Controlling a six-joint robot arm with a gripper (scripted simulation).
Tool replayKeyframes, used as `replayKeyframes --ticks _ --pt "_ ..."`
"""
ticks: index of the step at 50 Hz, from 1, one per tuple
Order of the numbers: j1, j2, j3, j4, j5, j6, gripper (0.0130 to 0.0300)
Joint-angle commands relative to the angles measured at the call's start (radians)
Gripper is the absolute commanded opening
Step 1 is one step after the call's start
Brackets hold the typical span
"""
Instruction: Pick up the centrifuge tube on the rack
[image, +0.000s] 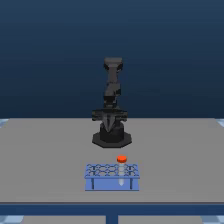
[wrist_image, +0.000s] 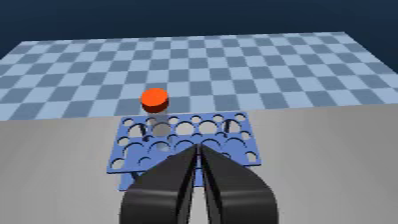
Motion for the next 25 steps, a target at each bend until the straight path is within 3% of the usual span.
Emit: replayKeyframes --ticks 1,25 --pt "0.000 0.000 0.000 0.000 0.000 0.000 0.0300" --pt "0.000 0.000 0.000 0.001 0.000 -0.001 0.0300"
